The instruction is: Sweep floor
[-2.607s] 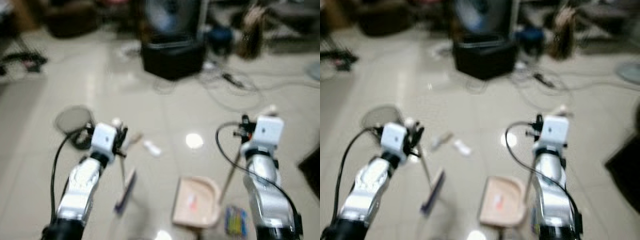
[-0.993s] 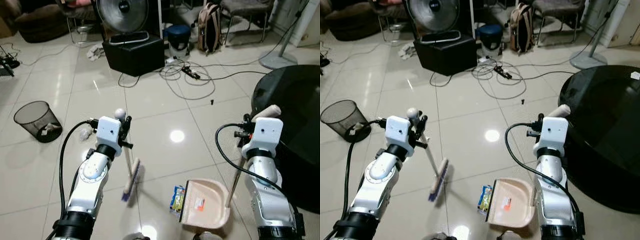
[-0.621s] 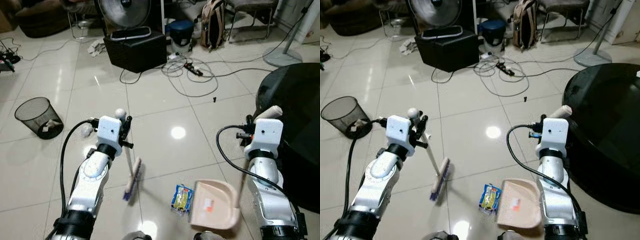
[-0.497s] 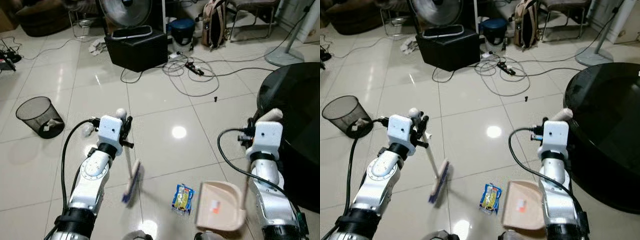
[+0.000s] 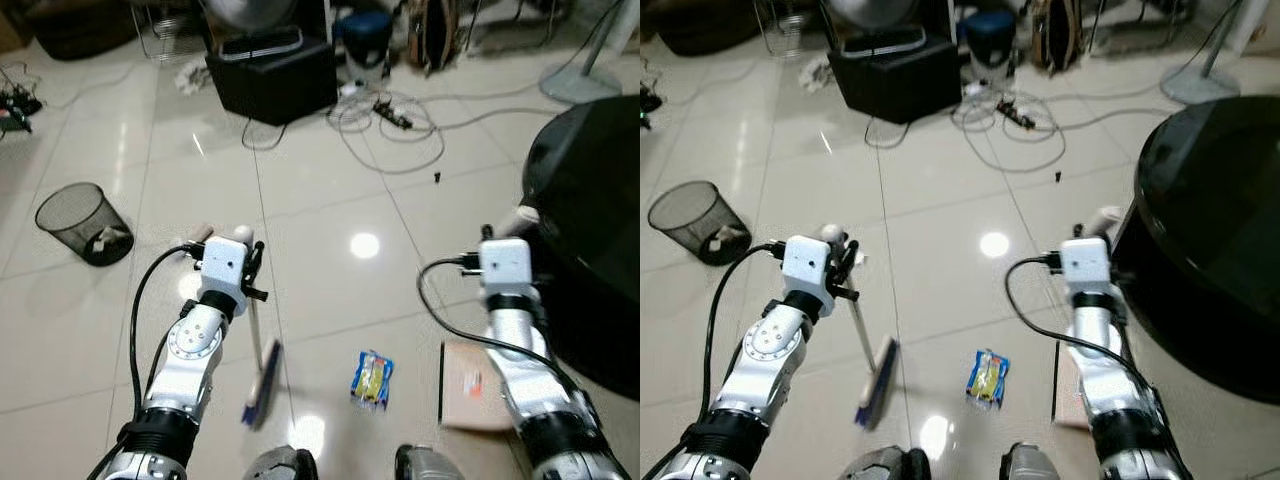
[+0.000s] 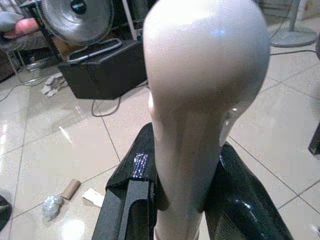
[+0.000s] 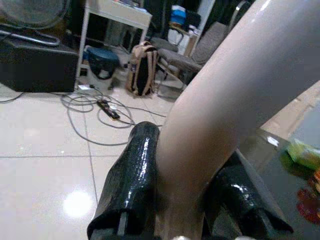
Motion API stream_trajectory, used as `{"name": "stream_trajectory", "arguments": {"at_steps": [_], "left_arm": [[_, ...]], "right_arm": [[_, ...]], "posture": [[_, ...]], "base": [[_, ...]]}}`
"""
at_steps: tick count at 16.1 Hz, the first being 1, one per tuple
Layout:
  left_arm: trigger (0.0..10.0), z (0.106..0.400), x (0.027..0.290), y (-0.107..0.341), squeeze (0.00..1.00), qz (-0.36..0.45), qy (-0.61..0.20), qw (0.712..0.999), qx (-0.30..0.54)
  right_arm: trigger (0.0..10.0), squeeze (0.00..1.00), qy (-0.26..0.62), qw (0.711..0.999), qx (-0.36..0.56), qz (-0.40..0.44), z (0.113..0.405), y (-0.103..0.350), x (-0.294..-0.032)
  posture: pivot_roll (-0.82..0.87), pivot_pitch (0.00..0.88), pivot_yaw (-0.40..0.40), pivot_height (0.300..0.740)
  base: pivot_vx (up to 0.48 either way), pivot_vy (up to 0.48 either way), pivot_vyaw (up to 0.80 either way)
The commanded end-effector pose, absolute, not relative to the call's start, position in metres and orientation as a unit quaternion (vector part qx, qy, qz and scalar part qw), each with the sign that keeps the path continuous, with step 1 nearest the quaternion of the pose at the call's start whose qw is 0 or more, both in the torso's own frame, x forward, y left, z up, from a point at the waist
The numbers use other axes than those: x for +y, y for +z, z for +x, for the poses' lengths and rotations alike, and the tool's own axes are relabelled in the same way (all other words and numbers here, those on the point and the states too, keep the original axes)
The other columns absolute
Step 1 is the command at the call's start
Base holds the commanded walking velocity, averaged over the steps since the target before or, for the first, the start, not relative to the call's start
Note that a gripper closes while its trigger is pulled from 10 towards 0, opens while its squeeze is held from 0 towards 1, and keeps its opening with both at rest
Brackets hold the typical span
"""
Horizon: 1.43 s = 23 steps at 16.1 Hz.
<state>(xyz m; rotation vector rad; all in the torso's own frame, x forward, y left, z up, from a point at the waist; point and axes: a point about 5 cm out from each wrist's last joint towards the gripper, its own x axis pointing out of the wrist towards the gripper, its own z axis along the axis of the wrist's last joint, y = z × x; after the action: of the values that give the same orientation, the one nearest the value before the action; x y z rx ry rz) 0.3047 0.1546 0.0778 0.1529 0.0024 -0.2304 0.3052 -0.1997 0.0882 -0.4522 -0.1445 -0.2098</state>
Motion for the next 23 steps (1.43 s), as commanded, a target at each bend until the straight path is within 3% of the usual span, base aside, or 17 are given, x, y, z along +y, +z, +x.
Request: {"name": "stream_trajectory", "arguments": {"at_steps": [1,5,10,12,16,23], "left_arm": [[10.0,0.304,0.155,0.082,0.00,0.086,-0.122,0.989,-0.015],[10.0,0.300,0.141,0.085,0.00,0.050,-0.155,0.987,-0.017],[10.0,0.294,0.126,0.086,0.00,-0.019,-0.191,0.981,0.004],[10.0,0.297,0.123,0.094,0.00,-0.084,-0.182,0.980,0.005],[10.0,0.304,0.132,0.103,0.00,-0.135,-0.146,0.980,0.001],[10.0,0.318,0.146,0.121,0.00,-0.104,-0.141,0.984,-0.035]], "right_arm": [[10.0,0.00,-0.092,0.965,-0.095,-0.227,0.308,0.090,-0.189],[10.0,0.00,-0.071,0.970,-0.116,-0.202,0.314,0.088,-0.162],[10.0,0.00,-0.070,0.972,-0.122,-0.188,0.318,0.087,-0.149],[10.0,0.00,-0.067,0.976,-0.125,-0.164,0.323,0.090,-0.143],[10.0,0.00,-0.053,0.984,-0.132,-0.111,0.329,0.098,-0.133],[10.0,0.00,-0.052,0.986,-0.137,-0.078,0.331,0.099,-0.135]], "posture": [[0.09,0.206,0.155,0.740],[0.11,0.220,0.169,0.740],[0.11,0.216,0.175,0.740],[0.11,0.216,0.176,0.740],[0.11,0.218,0.173,0.740],[0.10,0.180,0.174,0.740]], "base": [[0.000,0.000,0.00],[0.000,0.000,0.00],[0.000,0.000,0.00],[0.000,0.000,0.00],[0.000,0.000,0.00],[0.000,0.000,0.00]]}}
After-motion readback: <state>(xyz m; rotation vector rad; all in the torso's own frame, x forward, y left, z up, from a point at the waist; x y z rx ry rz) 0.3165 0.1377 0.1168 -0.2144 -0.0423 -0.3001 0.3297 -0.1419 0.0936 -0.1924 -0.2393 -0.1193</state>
